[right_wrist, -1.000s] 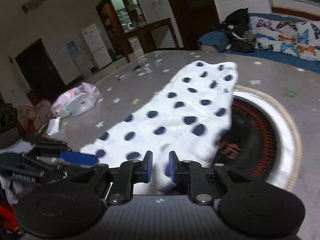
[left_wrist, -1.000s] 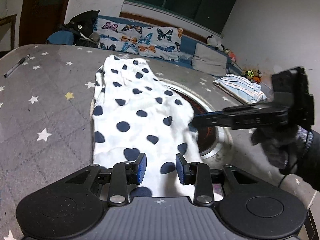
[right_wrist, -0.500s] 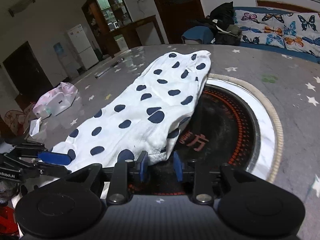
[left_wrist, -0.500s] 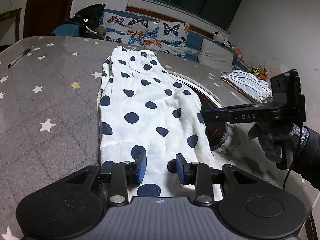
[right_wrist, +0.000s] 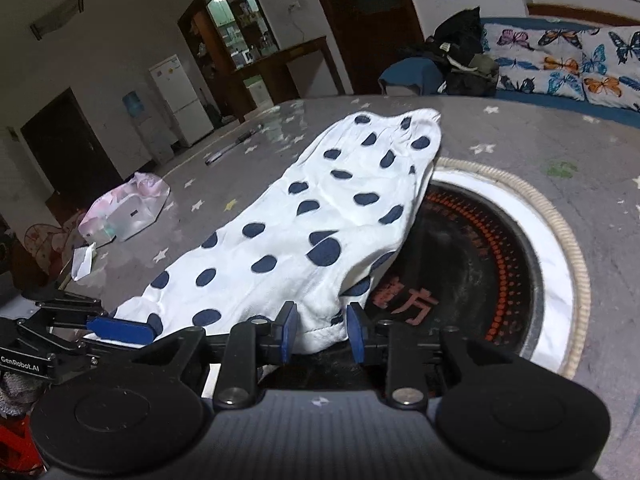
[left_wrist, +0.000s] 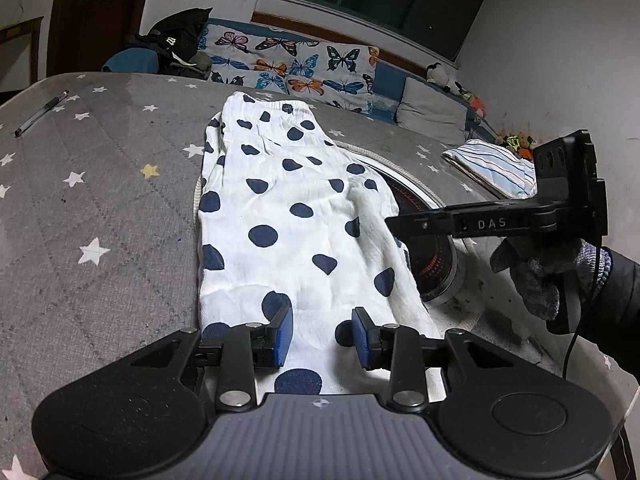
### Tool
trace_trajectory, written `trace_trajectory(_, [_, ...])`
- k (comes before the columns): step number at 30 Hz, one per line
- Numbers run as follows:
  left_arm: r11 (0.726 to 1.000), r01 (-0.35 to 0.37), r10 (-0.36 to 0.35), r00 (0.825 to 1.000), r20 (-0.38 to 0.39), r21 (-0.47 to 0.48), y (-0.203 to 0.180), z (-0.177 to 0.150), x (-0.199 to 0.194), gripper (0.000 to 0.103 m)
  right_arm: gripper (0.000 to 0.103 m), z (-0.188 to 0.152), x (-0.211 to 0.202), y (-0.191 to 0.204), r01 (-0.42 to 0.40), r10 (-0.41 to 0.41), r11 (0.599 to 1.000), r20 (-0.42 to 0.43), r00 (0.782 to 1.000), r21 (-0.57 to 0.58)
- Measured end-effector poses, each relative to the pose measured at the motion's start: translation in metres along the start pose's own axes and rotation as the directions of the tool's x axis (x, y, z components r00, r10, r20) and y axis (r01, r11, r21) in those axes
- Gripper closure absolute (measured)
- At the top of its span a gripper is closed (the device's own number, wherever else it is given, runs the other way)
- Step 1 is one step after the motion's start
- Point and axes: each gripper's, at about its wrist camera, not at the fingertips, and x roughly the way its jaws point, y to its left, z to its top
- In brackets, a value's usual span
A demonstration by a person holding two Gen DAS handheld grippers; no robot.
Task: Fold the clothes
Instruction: 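Open both tools and smooth the folded trousers flat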
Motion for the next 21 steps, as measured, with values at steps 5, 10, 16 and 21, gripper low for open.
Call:
trace_trajectory(5, [1.000,-0.001,0.001,1.000,0.001,0.012,0.000,-0.001,0.000,0.068,0.099,0.002,-0.014,0.006,0.060,-0.060,0.998,0.006,0.998,-0.034])
trace_trajectory(10, [0.997,-0.015,0.015,1.000,0.005,0.072,-0.004,-0.004,-0.002,0.068,0.099,0.003,-0.024,0.010,0.139,-0.143,0.985,-0.023,0.990,-0.105])
trace_trajectory(16, [0.989,-0.033,0.031,0.999,0.016,0.147,-0.011,-0.008,-0.010,0.064,0.095,0.006,-0.025,0.033,0.145,-0.150,0.977,-0.019,0.989,-0.155])
trace_trajectory(21, [0.984,0.014,-0.023,0.999,0.044,0.178,-0.019,-0.008,-0.023,0.064,0.085,0.008,-0.026,0.051,0.150,-0.156,0.969,-0.015,0.988,-0.197])
